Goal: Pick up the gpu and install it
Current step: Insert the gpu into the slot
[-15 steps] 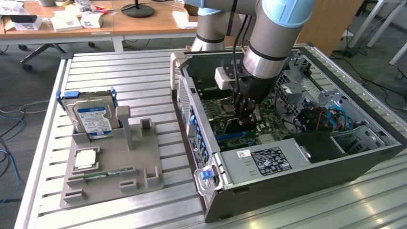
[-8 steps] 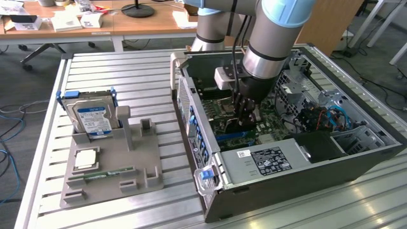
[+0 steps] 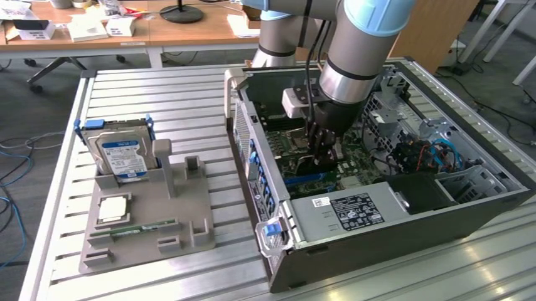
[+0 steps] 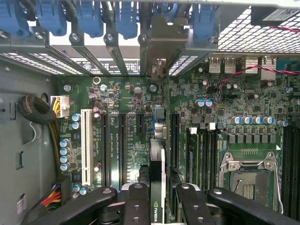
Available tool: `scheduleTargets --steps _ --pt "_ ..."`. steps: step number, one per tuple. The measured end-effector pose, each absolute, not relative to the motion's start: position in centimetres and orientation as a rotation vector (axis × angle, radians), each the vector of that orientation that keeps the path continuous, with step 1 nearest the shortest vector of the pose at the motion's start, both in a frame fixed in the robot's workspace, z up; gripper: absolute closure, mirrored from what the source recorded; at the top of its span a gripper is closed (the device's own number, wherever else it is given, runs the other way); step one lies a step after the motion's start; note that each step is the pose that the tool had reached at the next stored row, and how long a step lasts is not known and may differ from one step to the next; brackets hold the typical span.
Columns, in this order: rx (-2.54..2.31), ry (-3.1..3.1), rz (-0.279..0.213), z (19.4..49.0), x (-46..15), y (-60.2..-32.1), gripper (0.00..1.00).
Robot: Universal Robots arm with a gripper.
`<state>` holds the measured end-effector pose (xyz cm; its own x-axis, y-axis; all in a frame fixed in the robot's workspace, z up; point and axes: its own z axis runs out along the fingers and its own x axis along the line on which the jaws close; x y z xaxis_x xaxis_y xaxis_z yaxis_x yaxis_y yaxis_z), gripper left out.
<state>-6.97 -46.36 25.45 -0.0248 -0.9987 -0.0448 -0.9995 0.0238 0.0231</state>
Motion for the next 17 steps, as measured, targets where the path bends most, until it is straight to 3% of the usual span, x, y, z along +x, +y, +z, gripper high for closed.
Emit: scheduleTargets --steps 17 --pt "-2.182 2.236 0.075 25.09 -6.98 -46.36 0.73"
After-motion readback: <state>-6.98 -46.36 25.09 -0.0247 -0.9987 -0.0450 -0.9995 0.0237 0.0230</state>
